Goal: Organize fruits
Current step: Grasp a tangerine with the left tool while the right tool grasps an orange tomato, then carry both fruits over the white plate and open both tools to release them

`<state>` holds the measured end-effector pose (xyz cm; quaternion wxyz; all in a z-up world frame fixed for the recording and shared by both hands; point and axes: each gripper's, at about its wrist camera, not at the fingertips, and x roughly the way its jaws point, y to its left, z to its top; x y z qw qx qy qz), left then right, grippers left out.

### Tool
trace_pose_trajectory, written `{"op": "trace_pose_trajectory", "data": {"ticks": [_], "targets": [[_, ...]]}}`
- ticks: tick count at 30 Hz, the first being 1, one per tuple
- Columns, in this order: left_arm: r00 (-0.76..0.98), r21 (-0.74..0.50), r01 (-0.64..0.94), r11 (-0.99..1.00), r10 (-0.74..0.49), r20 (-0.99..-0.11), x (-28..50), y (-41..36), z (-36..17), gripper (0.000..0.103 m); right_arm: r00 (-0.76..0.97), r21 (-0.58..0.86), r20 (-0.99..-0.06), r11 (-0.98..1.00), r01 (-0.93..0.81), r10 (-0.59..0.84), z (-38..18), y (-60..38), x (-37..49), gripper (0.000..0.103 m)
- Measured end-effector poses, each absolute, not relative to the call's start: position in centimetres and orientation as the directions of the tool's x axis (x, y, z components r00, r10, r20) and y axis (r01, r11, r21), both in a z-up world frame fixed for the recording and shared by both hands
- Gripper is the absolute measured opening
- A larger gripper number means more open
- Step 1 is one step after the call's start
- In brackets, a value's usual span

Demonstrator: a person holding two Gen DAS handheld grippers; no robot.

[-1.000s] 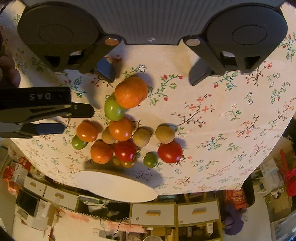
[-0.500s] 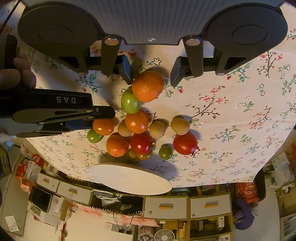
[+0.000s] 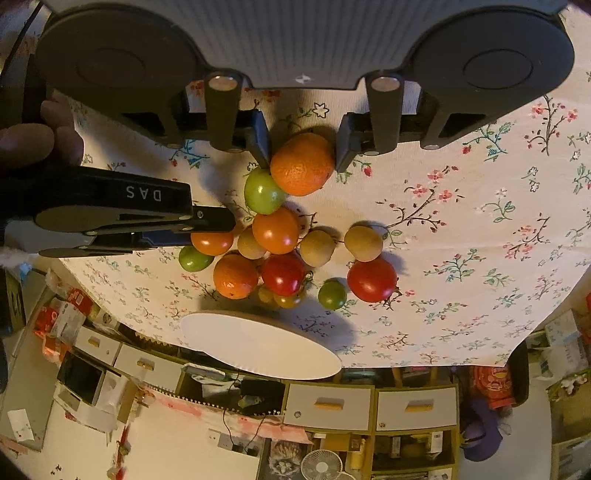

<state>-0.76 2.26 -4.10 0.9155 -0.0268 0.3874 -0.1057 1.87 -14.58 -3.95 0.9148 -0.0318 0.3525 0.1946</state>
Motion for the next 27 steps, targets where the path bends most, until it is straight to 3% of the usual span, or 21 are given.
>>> {"op": "trace_pose_trajectory", "data": {"ticks": [27], "targets": [[0.733,-0.141,0.17,0.975,-0.221,-0.643,2.2,1.0,-0.6,0.024,0.721,0.125,-0.609,0.938,-0.323,0.329,-1.0,-15.6,3.2,0.03]]}}
